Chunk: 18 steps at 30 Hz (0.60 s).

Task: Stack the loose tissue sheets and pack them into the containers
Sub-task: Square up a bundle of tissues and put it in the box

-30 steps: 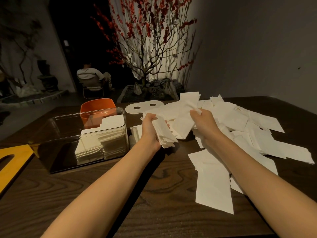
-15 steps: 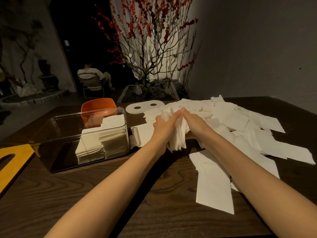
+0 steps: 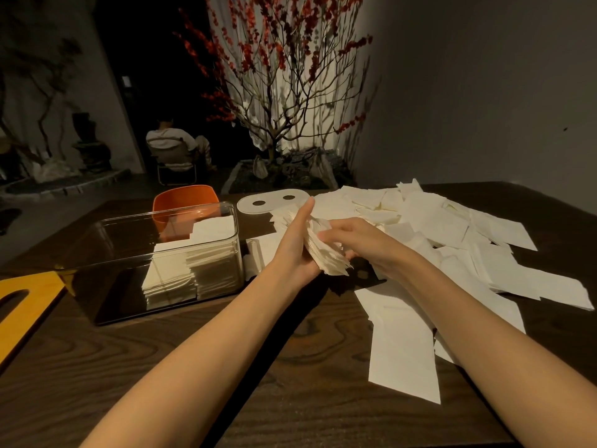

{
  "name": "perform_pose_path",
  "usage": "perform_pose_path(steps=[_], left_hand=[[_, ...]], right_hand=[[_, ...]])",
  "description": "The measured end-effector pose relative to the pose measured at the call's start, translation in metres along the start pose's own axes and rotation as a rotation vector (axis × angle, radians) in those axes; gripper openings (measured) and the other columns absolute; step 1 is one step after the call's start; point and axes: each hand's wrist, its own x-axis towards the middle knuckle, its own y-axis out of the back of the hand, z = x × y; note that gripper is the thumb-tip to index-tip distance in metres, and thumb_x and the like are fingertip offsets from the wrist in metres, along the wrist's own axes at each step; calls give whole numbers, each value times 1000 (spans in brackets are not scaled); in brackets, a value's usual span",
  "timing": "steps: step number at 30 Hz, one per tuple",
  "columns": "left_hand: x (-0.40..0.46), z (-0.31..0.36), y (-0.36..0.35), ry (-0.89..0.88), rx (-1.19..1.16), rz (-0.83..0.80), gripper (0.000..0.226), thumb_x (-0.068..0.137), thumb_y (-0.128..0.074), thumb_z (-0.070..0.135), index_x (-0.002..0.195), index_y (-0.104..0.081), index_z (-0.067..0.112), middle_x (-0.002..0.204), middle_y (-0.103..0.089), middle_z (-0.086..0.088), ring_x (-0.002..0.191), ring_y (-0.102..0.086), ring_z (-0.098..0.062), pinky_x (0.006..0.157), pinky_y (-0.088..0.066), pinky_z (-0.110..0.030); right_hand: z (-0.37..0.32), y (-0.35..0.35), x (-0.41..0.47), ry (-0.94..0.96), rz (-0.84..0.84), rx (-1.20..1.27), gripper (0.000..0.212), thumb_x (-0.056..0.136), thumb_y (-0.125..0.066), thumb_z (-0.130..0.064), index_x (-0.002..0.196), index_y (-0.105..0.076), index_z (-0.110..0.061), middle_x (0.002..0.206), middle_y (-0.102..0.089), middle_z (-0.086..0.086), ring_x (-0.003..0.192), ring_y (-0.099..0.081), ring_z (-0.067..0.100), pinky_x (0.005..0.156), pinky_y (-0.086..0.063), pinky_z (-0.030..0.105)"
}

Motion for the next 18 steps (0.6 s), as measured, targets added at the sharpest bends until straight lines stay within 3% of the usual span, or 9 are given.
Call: perform_pose_path(steps=[4, 8, 12, 15, 18], left_hand=[[0, 3, 2, 3, 51, -5, 58, 87, -65, 40, 133, -49, 7, 103, -66, -21, 94, -65, -35, 78, -52, -49], [4, 2, 5, 0, 52, 1, 47, 89, -63, 42, 113, -58, 3, 92, -70, -19, 91, -65, -33, 81, -51, -46], [8, 2, 8, -5, 46, -5, 47, 90, -59, 48, 98, -60, 2, 82, -72, -20, 89, -65, -35, 81, -50, -48], [10, 2, 9, -24, 36, -4, 46, 90, -59, 49, 99, -60, 4, 80, -73, -20, 90, -66, -35, 85, -50, -49], [11, 3, 11, -33, 10, 8, 47, 91, -56, 51, 98, -59, 4, 77, -72, -20, 88, -65, -35, 78, -50, -50]], right_hand=[[1, 1, 0, 60, -24, 41, 16, 95, -52, -21, 101, -64, -30, 97, -65, -11, 92, -61, 9, 83, -48, 29], [3, 2, 0, 131, -41, -41, 28, 94, -52, -12, 116, -61, -26, 109, -61, -11, 96, -57, 6, 77, -45, 20], [13, -3, 7, 205, 91, -180, 36, 94, -53, -19, 130, -59, -19, 133, -56, -5, 117, -53, 12, 100, -44, 32], [20, -6, 11, 255, 149, -287, 35, 100, -45, -29, 130, -60, -18, 138, -55, -2, 124, -51, 15, 107, -41, 37], [21, -4, 10, 306, 170, -277, 30, 102, -42, -27, 116, -67, -16, 126, -60, -3, 113, -53, 12, 96, -42, 30]])
